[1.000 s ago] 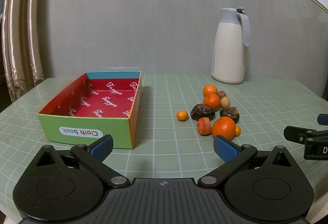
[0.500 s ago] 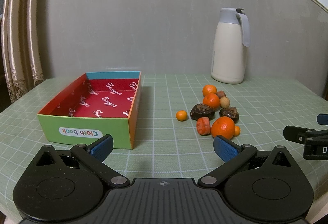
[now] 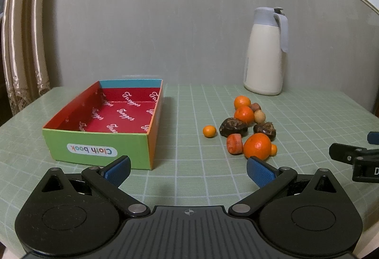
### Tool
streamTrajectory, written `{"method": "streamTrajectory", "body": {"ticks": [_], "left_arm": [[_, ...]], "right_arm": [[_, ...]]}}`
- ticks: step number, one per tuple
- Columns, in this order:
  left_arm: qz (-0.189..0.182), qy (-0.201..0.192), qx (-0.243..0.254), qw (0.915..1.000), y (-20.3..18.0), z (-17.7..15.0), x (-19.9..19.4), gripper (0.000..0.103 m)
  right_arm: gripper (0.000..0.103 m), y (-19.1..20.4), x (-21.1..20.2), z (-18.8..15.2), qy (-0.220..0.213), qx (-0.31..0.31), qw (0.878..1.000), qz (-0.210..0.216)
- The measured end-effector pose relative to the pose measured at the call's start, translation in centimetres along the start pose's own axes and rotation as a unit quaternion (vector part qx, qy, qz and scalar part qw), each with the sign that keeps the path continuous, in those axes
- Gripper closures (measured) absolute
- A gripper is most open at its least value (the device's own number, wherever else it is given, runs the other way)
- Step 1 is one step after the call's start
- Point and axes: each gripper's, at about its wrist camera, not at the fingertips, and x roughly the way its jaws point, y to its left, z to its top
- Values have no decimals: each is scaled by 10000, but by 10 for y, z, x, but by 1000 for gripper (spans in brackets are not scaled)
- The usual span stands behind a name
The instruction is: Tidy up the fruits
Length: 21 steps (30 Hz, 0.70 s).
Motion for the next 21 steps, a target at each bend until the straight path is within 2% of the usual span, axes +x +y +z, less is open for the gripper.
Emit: {"method": "streamTrajectory", "body": {"ticks": [2, 5, 10, 11, 12, 13, 14, 21], "left_arm": [[-97, -4, 3, 10000, -3, 1, 1, 0], [15, 36, 241, 9997, -16, 0, 4, 0], [-114, 0, 426, 9990, -35, 2, 11, 1], [-168, -2, 419, 9990, -38, 3, 12, 11], [-221, 26, 409, 9989, -40, 4, 14, 27], [-316, 108, 384, 9987, -43, 4, 19, 32], [-394, 186, 352, 9984, -45, 4, 22, 35], [-586, 339, 455, 9967, -73, 4, 44, 36]], "right_arm": [[0, -2, 1, 0, 18, 60, 10000, -4], [0, -5, 4, 2, 34, 149, 9999, -31], [0, -9, 10, 4, 38, 177, 9997, -157], [0, -10, 12, 5, 36, 184, 9996, -202], [0, -12, 14, 6, 37, 193, 9995, -250], [0, -14, 15, 6, 46, 215, 9993, -294], [0, -17, 17, 7, 57, 242, 9991, -334], [0, -34, 23, 9, 71, 402, 9983, -427]]}}
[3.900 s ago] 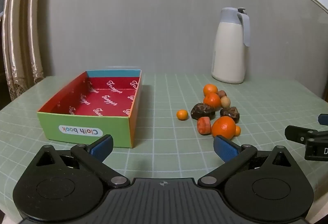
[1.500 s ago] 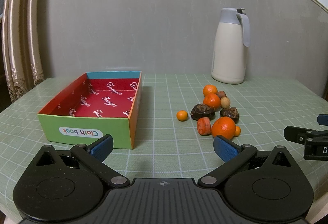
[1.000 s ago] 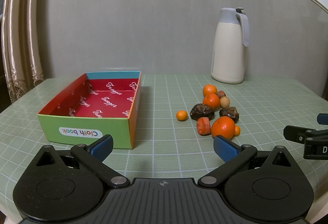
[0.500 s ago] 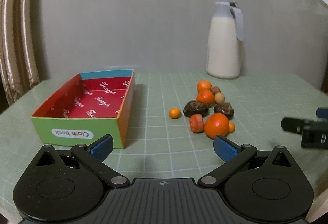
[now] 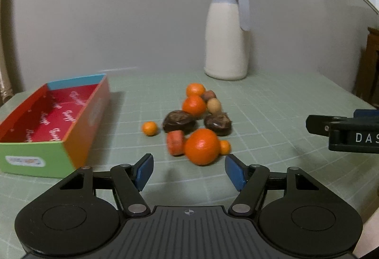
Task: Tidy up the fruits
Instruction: 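Grasp the large mandarin from the fruit pile with the left tool, then carry the mandarin over the red box and release it with the left tool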
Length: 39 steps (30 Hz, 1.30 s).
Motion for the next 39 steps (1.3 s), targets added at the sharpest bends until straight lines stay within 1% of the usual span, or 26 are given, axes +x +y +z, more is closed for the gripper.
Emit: {"method": "streamTrajectory", "body": {"ticks": [1, 3, 5, 11, 16, 18, 21, 23, 25, 29, 33, 36, 38, 39], "left_arm": [[-24, 64, -14, 10000, -2, 1, 6, 38], [-82, 201, -84, 9997, -4, 2, 15, 51], [-107, 330, -164, 9993, -5, 2, 25, 56], [2, 386, -277, 9989, -7, 6, 43, 56], [28, 362, -197, 9991, -10, 9, 51, 56], [5, 348, -163, 9993, -11, 10, 53, 62], [-61, 360, -187, 9992, -8, 11, 53, 63], [-114, 300, -191, 9993, -4, 12, 46, 63], [-140, 186, -218, 9995, 4, 16, 35, 63], [-46, -67, -332, 9994, 29, 22, 12, 63], [232, -206, -482, 9984, 64, 24, 0, 62], [506, -263, -616, 9965, 93, 27, -2, 62], [568, -272, -721, 9954, 113, 29, -3, 62], [677, -282, -682, 9950, 119, 29, -2, 62]], "right_arm": [[0, 0, 1, 1, 15, -1, 10000, -3], [0, -1, 6, 2, 54, 11, 10000, -3], [0, -3, 11, 3, 85, 34, 10000, -10], [0, -9, 29, 11, 220, 124, 9996, -109], [0, -12, 48, 17, 327, 208, 9990, -234], [0, -12, 54, 16, 380, 255, 9987, -207], [0, -9, 58, 12, 470, 256, 9984, -166], [0, -6, 57, 12, 467, 178, 9986, -154], [0, -2, 56, 13, 455, 119, 9988, -162], [0, -1, 55, 14, 457, 195, 9986, -179], [0, 14, 48, 17, 244, 199, 9995, -16], [0, 34, 44, 19, 88, 54, 9999, 118], [0, 46, 43, 19, 20, -20, 9998, 183], [0, 52, 42, 20, 0, -55, 9998, 211]]}}
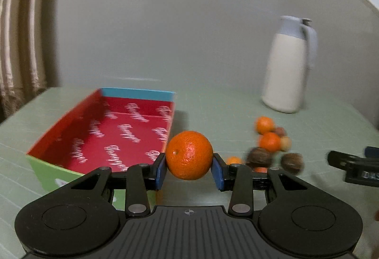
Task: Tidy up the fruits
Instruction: 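Carry the mandarin over the red box and release it with the left tool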
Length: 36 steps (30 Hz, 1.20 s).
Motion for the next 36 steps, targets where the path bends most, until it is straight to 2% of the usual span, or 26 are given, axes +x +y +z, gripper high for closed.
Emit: {"method": "streamTrajectory", "body": {"ticks": [1, 6, 9, 13, 16, 22, 26, 30, 31, 32, 33, 34, 36], "left_arm": [[152, -18, 22, 9999, 7, 1, 1, 62], [359, -53, -266, 9990, 37, 4, 2, 62], [563, -140, -186, 9981, 47, 8, 3, 62], [709, 162, -336, 9968, 66, 11, 24, 62], [576, 404, -317, 9970, 61, 8, 36, 62], [279, 363, 50, 9989, 28, 5, 34, 62], [414, 239, 64, 9988, 25, 8, 29, 62], [730, 128, 80, 9972, 34, 8, 22, 62], [710, 156, 16, 9974, 38, 7, 22, 60], [685, 158, -61, 9975, 43, 7, 21, 44], [725, 117, -132, 9972, 46, 7, 19, 19], [810, -34, -167, 9966, 48, 7, 12, 13], [871, -205, -129, 9959, 50, 9, 5, 12]], "right_arm": [[0, 4, 0, 0, -11, -18, 10000, 22], [0, 18, 5, 2, -2, -101, 9999, 100], [0, 23, 7, 2, 14, -136, 9998, 122], [0, 26, 7, 0, 16, -191, 9997, 132], [0, 25, 7, 0, 15, -210, 9997, 106], [0, 22, 7, -1, 23, -207, 9997, 84], [0, 20, 6, -1, 22, -223, 9997, 72], [0, 17, 6, -2, 36, -203, 9998, 62], [0, 17, 5, -2, 35, -196, 9998, 72], [0, 17, 5, -2, 35, -193, 9998, 86], [0, 18, 5, -2, 33, -200, 9998, 94], [0, 19, 5, -2, 30, -210, 9997, 110], [0, 23, 5, -1, 32, -227, 9996, 158]]}}
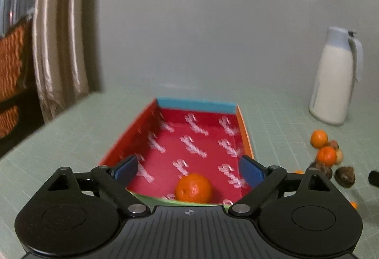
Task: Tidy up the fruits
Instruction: 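Carry the mandarin over the red box and release it with the left tool, then grasp the dark brown dried fruit with the right tool while the left tool withdraws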
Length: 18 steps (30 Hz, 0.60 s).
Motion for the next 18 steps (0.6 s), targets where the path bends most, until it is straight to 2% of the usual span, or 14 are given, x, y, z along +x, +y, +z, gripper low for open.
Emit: {"method": "streamTrajectory", "body": {"ticks": [9, 18], "left_arm": [[-18, -88, -109, 9999, 17, -2, -18, 12], [119, -111, -80, 9998, 30, -7, -28, 12]], "right_arm": [[0, 23, -7, -5, -63, -543, 9983, 180], [5, 35, -4, -5, -26, -680, 9972, 305]]}}
